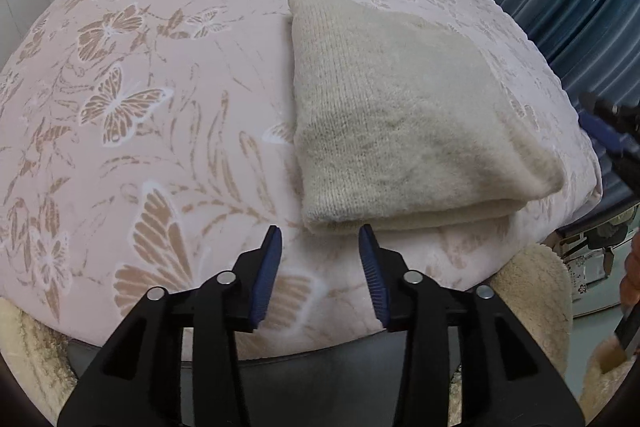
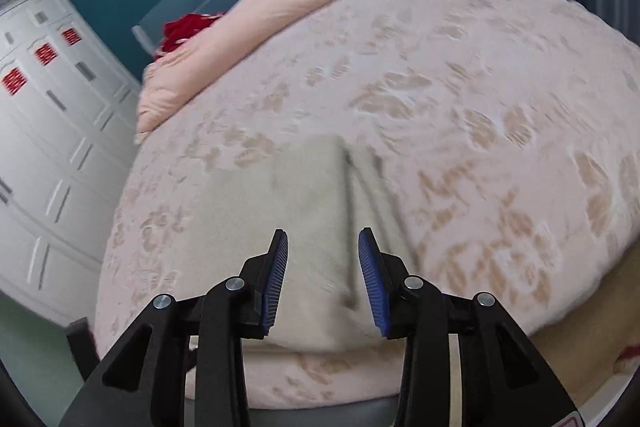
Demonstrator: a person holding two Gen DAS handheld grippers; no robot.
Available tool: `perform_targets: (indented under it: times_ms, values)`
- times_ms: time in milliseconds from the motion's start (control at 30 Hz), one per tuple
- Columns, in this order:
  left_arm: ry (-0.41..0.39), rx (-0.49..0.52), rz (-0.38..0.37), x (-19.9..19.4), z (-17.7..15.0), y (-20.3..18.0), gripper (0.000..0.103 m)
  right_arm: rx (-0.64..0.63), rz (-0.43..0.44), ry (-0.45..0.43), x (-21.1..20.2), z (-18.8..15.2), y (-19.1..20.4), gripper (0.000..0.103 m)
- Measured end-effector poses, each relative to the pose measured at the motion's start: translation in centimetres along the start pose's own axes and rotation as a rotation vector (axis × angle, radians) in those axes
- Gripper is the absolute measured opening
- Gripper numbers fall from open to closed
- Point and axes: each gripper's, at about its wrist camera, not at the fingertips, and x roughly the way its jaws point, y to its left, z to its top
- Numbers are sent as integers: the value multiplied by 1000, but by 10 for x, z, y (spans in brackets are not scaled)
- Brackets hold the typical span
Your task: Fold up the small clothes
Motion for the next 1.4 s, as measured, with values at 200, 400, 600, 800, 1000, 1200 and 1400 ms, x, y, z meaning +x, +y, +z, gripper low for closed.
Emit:
perform_targets:
  times_ms: [200, 400, 600, 800, 1000, 1200, 1400]
  values:
    - [-29, -13, 14, -16, 1, 6, 50, -180, 200, 84, 70, 42, 89, 32]
    - [-32, -29, 26, -23, 0, 13, 56, -262, 82, 413, 212, -22, 106, 28]
    - [-37, -42, 6, -24, 2, 19, 66, -106, 129, 148, 112, 6, 67, 56]
    - [-11, -35, -35, -14, 7, 4, 66, 108, -80, 139, 95, 19, -38, 64]
    - [-12, -6, -53, -20, 12, -17, 68, -26, -12, 178, 122, 23, -22, 11]
    - [-21, 3, -37, -21, 15, -20, 71, -24, -158, 182, 136, 16, -59, 11]
    - [-9, 5, -53, -20, 15, -29, 75, 21, -60, 77, 86, 23, -51, 14]
